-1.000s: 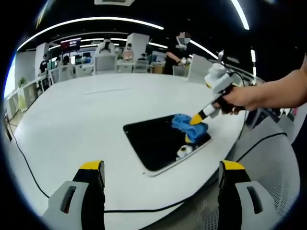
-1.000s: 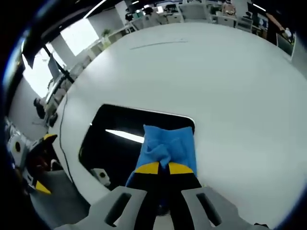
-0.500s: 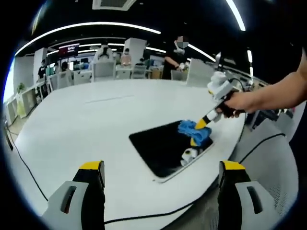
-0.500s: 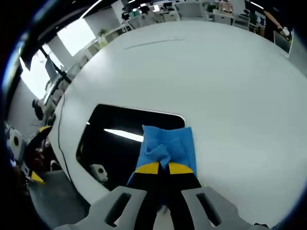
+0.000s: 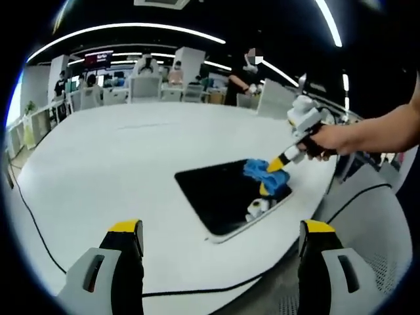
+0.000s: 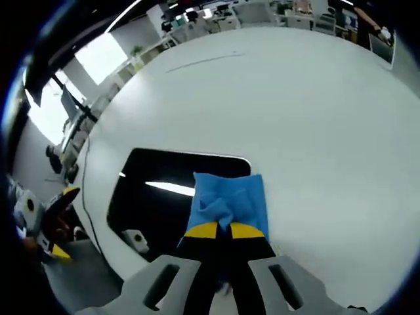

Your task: Wipe the mirror surface with the cleaning cloth until all visible marks leave the cleaned area.

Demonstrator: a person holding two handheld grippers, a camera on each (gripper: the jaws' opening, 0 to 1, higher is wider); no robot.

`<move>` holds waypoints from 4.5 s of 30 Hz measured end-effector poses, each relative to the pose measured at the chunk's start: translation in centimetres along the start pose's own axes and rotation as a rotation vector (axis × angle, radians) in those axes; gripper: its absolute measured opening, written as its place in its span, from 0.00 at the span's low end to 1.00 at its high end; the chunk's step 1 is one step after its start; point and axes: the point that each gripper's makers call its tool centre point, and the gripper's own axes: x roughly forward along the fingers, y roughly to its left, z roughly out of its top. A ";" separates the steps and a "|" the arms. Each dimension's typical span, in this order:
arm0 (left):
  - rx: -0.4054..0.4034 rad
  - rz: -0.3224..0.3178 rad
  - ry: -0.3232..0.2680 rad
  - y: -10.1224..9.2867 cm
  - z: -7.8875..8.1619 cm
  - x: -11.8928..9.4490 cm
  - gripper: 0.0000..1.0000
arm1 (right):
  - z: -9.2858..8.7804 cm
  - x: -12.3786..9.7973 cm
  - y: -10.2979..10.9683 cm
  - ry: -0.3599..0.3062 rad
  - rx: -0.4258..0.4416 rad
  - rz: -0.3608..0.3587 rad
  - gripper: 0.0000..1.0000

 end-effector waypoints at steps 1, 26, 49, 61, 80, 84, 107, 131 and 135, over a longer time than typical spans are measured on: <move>-0.002 -0.001 -0.001 0.0 0.0 0.0 0.99 | 0.0 0.0 0.0 -0.002 0.000 -0.002 0.00; 0.002 0.006 -0.013 0.2 0.1 -0.1 0.99 | -3.1 -1.1 2.1 0.011 0.044 0.006 0.00; -0.014 -0.002 0.010 -0.1 -0.2 -0.4 0.99 | -5.6 -2.2 2.8 0.027 0.072 0.006 0.00; -0.015 0.000 0.012 -0.1 -0.2 -0.3 0.99 | -5.6 -2.1 3.1 0.030 0.074 0.006 0.00; -0.033 -0.008 0.004 -0.2 -0.2 -0.3 0.99 | -4.2 0.2 8.3 0.024 0.007 0.041 0.00; -0.030 -0.012 0.005 -0.2 -0.3 -0.2 0.99 | -4.0 0.8 9.5 0.026 -0.025 0.048 0.00; -0.022 -0.034 0.029 -0.6 -0.7 0.0 0.99 | -2.5 3.1 14.7 0.038 -0.008 0.051 0.00; -0.047 -0.015 0.008 -0.1 -0.4 -0.2 0.99 | -1.7 4.9 18.7 0.090 -0.070 0.083 0.00; -0.046 -0.017 0.010 -0.2 -0.4 -0.2 0.99 | -1.6 4.9 18.7 0.090 -0.068 0.083 0.00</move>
